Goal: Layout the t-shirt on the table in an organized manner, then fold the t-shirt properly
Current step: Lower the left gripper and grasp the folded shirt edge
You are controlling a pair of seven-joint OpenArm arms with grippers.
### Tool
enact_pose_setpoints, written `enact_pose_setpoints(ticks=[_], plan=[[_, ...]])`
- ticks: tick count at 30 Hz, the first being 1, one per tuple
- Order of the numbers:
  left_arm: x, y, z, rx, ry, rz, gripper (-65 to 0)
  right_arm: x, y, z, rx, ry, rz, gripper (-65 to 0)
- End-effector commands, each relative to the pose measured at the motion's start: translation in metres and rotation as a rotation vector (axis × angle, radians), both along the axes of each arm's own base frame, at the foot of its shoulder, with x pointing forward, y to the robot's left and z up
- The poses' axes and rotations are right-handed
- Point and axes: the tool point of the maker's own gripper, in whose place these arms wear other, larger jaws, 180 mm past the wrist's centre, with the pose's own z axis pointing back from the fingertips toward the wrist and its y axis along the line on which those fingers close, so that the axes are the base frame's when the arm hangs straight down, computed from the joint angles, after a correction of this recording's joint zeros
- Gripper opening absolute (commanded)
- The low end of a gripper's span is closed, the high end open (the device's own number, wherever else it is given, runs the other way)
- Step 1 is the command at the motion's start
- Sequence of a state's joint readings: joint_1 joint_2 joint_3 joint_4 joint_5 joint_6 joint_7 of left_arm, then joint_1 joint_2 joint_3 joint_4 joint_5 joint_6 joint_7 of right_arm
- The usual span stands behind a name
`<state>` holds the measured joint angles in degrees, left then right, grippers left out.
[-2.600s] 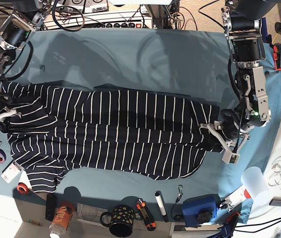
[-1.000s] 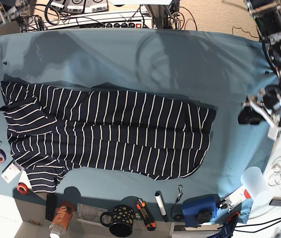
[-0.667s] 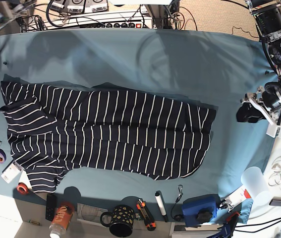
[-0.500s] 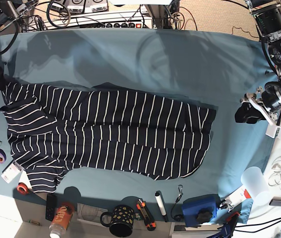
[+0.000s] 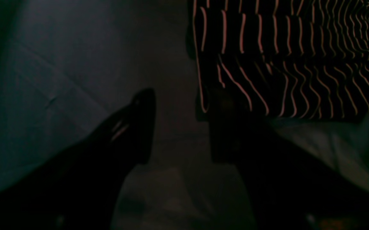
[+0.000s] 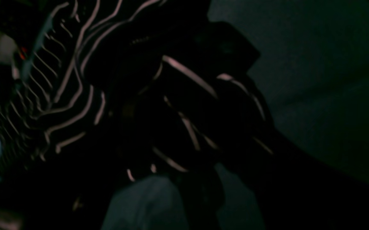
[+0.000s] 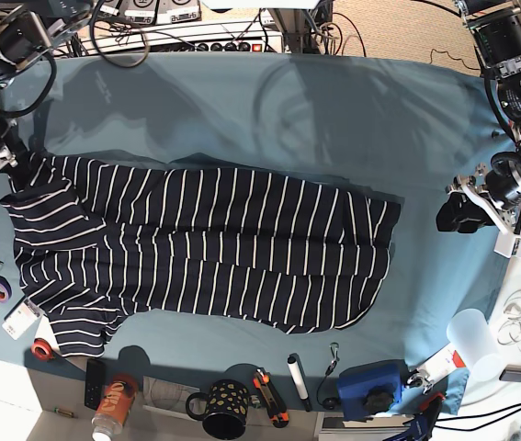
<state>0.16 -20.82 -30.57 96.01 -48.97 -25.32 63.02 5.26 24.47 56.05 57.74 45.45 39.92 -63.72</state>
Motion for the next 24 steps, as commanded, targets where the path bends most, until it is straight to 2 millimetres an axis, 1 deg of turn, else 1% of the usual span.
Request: enact_pose_setpoints(ticks=[1, 8, 9, 10, 12, 14, 15, 20, 22, 24], plan=[[0.008, 0.003, 0.017, 0.003, -0.058, -0.001, -37.1, 0.006, -0.002, 0.008, -0.024, -0.01, 0.017, -30.6], [0.008, 0.003, 0.017, 0.003, -0.059, -0.001, -37.1, 0.018, 0.02, -0.001, -0.034, 0.027, 0.106, -30.9], [0.008, 0.003, 0.017, 0.003, -0.058, -0.001, -37.1, 0.018, 0.022, -0.002, -0.035, 0.033, 0.116, -33.8], [0.008, 0.003, 0.017, 0.004, -0.058, -0.001, -37.1, 0.019, 0.024, -0.003, -0.035, 0.038, 0.123, -38.9], [0.008, 0.004, 0.017, 0.003, -0.058, 0.0, -37.1, 0.018, 0.024, -0.004, -0.033, 0.041, 0.126, -52.4], [0.008, 0.003, 0.017, 0.003, -0.058, -0.001, -37.1, 0.017, 0.022, -0.003, -0.035, 0.04, 0.121, -63.5], [0.008, 0.003, 0.017, 0.003, -0.058, 0.0, -37.1, 0.016, 0.021, -0.003, -0.036, 0.045, 0.12, -65.0], [0.007, -0.003, 0.014, -0.014, -0.054, -0.003, -37.1, 0.011, 0.007, 0.005, -0.036, 0.02, 0.068, -65.0], [0.007, -0.011, 0.011, -0.034, -0.046, -0.01, -37.1, 0.008, 0.001, 0.007, -0.033, 0.01, 0.043, -65.0], [0.006, -0.026, 0.007, -0.061, -0.04, -0.029, -37.1, 0.005, -0.003, 0.009, -0.03, 0.002, 0.025, -65.0]])
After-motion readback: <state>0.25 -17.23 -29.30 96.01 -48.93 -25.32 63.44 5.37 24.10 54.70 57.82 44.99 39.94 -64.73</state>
